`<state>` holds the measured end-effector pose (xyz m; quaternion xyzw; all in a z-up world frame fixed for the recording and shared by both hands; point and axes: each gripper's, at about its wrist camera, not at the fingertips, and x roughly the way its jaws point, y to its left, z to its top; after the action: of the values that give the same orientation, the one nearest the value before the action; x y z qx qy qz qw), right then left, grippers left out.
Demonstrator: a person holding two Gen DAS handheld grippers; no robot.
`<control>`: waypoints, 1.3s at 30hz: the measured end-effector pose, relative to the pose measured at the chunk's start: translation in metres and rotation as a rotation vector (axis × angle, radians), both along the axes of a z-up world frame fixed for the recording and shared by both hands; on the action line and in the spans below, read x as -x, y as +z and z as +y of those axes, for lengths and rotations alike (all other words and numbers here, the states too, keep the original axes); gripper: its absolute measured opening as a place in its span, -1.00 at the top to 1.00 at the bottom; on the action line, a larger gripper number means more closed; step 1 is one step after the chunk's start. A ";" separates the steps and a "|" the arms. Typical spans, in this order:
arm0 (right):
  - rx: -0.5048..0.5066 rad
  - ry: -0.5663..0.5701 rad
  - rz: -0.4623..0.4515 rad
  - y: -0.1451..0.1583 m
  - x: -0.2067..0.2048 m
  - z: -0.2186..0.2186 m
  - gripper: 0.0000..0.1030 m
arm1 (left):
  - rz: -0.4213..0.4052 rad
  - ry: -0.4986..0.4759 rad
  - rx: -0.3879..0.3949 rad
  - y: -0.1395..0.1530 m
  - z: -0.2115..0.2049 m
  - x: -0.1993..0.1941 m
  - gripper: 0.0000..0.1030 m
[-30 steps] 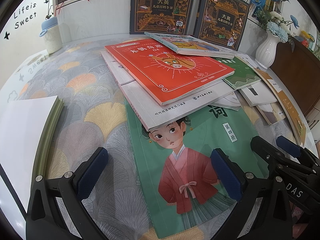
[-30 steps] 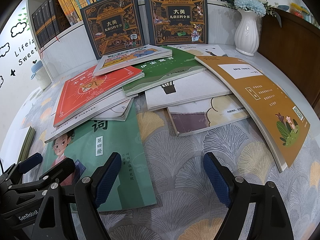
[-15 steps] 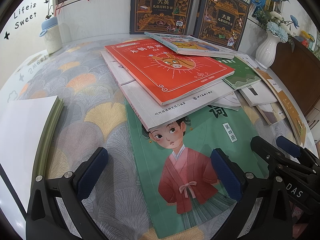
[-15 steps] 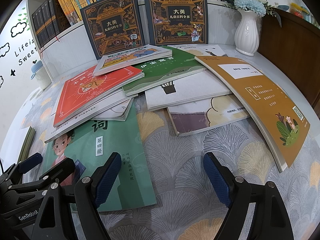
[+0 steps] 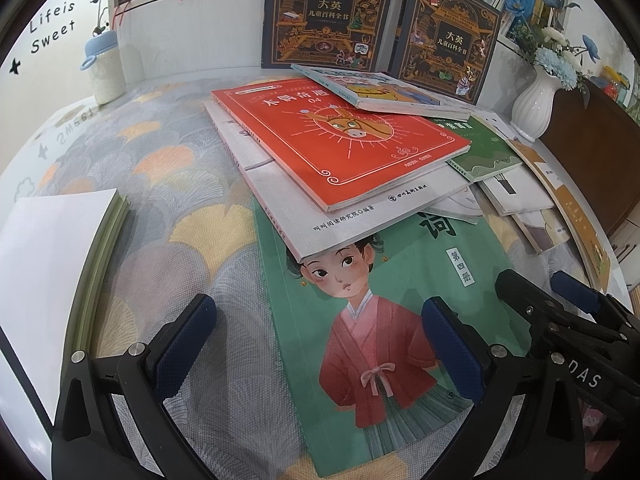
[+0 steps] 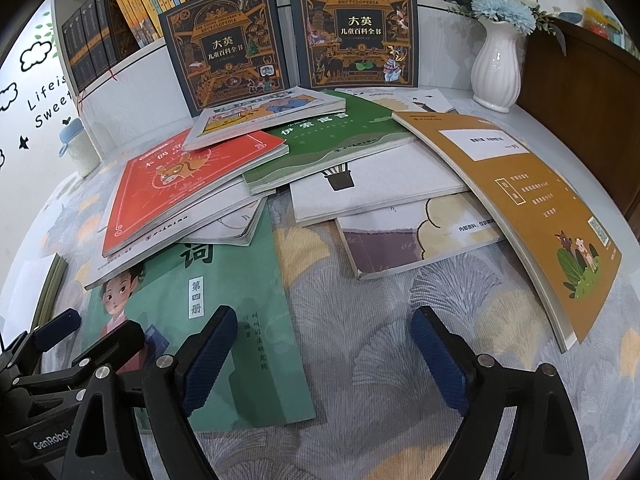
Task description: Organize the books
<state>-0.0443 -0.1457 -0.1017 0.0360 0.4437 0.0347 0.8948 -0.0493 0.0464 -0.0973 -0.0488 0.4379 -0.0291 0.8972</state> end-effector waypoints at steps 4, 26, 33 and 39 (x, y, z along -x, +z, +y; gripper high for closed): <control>-0.005 0.004 0.002 0.000 -0.002 0.000 -0.74 | 0.000 0.000 0.001 0.000 0.000 0.000 -0.99; 0.001 0.028 0.013 -0.001 -0.011 0.005 -0.87 | -0.001 0.001 0.000 0.000 -0.001 0.000 -0.99; 0.001 0.029 0.014 -0.001 -0.011 0.005 -0.86 | -0.001 0.002 0.000 -0.001 -0.001 0.000 -0.99; 0.002 0.028 0.014 -0.001 -0.011 0.005 -0.86 | -0.001 0.002 -0.001 -0.001 -0.001 0.000 -0.99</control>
<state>-0.0335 -0.1407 -0.1026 0.0293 0.4505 0.0466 0.8911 -0.0493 0.0456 -0.0979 -0.0489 0.4373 -0.0282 0.8975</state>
